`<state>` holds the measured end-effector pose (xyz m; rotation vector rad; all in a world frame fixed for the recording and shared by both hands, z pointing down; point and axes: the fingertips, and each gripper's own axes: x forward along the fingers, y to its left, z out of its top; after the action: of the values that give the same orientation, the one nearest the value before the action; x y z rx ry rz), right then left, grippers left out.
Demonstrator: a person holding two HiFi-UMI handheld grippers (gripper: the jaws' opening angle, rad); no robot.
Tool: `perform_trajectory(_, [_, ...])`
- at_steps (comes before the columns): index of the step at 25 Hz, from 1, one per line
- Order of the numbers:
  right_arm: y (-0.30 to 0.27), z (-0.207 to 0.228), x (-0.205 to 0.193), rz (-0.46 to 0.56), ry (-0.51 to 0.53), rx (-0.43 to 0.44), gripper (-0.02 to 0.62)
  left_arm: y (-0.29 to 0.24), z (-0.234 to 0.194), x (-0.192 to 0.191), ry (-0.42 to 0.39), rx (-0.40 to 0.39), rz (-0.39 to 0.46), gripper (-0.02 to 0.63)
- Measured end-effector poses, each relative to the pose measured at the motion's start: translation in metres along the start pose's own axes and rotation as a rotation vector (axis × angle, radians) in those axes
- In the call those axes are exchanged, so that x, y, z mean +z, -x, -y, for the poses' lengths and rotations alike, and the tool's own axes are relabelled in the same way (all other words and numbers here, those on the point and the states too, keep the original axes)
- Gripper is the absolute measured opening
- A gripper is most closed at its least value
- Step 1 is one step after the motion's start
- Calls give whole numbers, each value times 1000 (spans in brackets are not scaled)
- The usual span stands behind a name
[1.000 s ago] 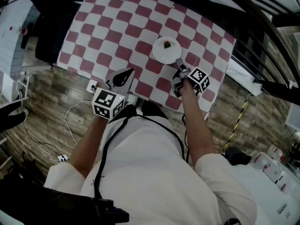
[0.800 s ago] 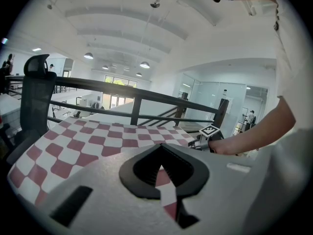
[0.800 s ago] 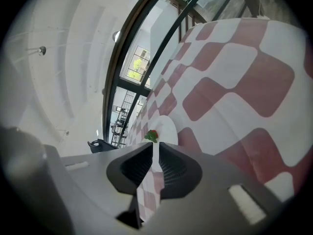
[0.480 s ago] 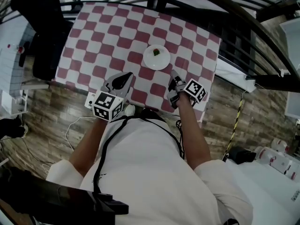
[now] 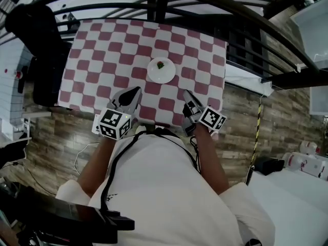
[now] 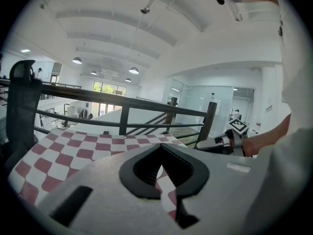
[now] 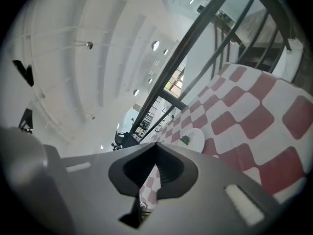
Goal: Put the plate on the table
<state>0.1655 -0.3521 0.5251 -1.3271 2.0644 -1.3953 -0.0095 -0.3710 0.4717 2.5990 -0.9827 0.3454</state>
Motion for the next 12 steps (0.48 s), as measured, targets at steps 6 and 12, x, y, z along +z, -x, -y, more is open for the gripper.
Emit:
perform_trajectory(6, [28,-37,5,35,138,57,6,12,5,11,-8,-7,22,8])
perform_trajectory(12, [37,-64,6,33,281,74,6,22,4,16,-13,-11,32,8])
